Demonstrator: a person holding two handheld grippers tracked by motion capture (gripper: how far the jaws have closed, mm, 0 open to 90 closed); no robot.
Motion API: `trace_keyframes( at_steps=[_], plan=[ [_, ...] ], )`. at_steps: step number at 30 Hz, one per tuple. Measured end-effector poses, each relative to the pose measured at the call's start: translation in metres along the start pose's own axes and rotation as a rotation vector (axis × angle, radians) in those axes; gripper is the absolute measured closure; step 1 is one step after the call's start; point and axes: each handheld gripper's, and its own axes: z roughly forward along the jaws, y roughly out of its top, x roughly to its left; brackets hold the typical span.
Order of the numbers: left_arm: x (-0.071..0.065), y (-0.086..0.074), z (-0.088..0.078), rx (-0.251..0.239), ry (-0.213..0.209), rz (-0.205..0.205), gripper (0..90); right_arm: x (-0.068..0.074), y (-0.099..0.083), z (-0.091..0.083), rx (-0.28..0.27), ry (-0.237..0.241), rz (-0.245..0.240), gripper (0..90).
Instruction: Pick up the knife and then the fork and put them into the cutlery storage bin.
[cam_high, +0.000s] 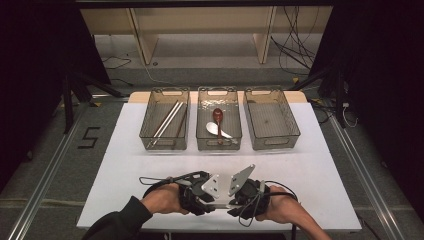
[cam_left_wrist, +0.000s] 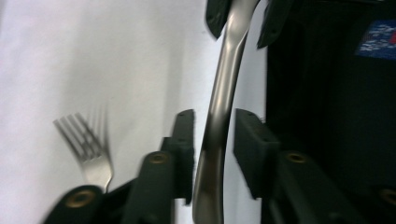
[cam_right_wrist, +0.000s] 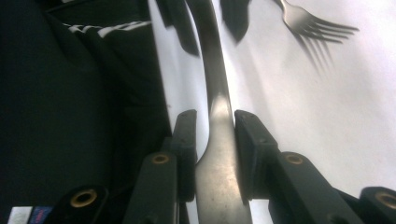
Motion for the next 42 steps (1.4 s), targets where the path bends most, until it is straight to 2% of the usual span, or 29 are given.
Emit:
trace_keyframes(
  at_steps=[4,8,12,16,17,23,27,32,38,42],
  plan=[
    [0.005,-0.002,-0.011,-0.045,0.025,-0.050,54.0,-0.007,-0.005,-0.006,-0.006,-0.024,0.024,71.5],
    [0.008,-0.006,-0.021,-0.063,0.049,-0.078,51.4,-0.015,-0.010,-0.016,-0.015,-0.067,0.065,71.5],
    [0.011,-0.014,-0.031,-0.092,0.070,-0.121,50.3,-0.030,-0.020,-0.030,-0.037,-0.110,0.108,71.5],
    [0.017,-0.028,-0.038,-0.104,0.095,-0.188,46.4,-0.046,-0.031,-0.050,-0.071,-0.172,0.182,71.5],
    [0.018,-0.033,-0.039,-0.105,0.104,-0.213,44.5,-0.051,-0.034,-0.055,-0.086,-0.185,0.183,71.5],
    [0.025,-0.060,-0.046,-0.113,0.148,-0.344,33.2,-0.077,-0.047,-0.084,-0.130,-0.260,0.256,71.5],
    [0.028,-0.073,-0.049,-0.113,0.187,-0.396,27.7,-0.094,-0.048,-0.097,-0.136,-0.307,0.296,71.5],
    [0.029,-0.087,-0.049,-0.110,0.200,-0.441,25.9,-0.118,-0.045,-0.112,-0.151,-0.352,0.336,71.5],
    [0.028,-0.094,-0.048,-0.101,0.209,-0.460,25.9,-0.152,-0.035,-0.124,-0.170,-0.406,0.410,71.5],
    [0.027,-0.097,-0.047,-0.098,0.219,-0.477,25.1,-0.175,-0.030,-0.126,-0.159,-0.447,0.459,71.4]
  ],
)
